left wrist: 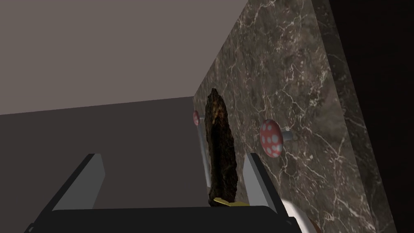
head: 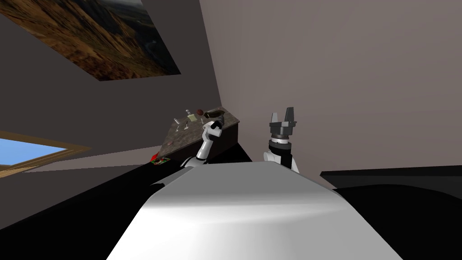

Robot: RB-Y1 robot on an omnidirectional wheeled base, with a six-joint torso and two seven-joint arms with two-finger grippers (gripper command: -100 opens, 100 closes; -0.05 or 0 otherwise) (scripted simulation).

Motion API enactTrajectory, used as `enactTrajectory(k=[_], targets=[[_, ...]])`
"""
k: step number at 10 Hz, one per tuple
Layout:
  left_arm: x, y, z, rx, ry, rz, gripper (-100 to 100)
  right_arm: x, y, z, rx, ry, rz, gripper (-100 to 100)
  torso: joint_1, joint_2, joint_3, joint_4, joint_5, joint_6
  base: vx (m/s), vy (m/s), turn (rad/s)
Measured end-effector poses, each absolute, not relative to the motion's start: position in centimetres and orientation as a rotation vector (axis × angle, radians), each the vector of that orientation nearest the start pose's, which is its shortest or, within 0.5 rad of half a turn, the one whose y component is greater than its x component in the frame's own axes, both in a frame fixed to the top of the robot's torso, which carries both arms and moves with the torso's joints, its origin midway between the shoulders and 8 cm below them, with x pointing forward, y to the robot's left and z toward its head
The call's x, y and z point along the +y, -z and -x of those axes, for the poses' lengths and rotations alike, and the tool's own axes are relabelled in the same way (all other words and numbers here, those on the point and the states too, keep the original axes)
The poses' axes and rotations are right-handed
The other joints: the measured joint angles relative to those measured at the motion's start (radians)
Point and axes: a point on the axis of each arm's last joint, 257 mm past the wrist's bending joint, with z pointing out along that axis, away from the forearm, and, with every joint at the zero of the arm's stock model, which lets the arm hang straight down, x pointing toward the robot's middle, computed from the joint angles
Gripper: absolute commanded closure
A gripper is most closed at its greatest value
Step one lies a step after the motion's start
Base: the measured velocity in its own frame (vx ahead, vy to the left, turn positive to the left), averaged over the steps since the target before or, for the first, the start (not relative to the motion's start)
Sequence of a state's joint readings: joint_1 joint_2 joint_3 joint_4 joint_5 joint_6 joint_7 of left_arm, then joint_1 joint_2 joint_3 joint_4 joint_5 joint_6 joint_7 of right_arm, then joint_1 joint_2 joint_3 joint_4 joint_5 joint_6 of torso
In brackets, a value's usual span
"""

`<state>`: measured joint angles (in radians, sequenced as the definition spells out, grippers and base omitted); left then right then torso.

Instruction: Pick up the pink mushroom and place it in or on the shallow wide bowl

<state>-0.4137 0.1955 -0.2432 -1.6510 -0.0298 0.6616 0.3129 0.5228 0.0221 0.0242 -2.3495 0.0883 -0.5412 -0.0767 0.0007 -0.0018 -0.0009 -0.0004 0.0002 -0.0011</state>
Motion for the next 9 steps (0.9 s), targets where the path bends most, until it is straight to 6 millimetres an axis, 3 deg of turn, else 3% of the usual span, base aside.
enactTrajectory(k=[9], targets=[[12.9,19.4,-63.4,1.666,0.933,1.43,-100,-26.1,-5.5,-32.3,0.567,-1.353,-0.575,0,0.0,-0.004,-0.002,-0.001,0.0,0.0,0.044,-0.009,0.025]])
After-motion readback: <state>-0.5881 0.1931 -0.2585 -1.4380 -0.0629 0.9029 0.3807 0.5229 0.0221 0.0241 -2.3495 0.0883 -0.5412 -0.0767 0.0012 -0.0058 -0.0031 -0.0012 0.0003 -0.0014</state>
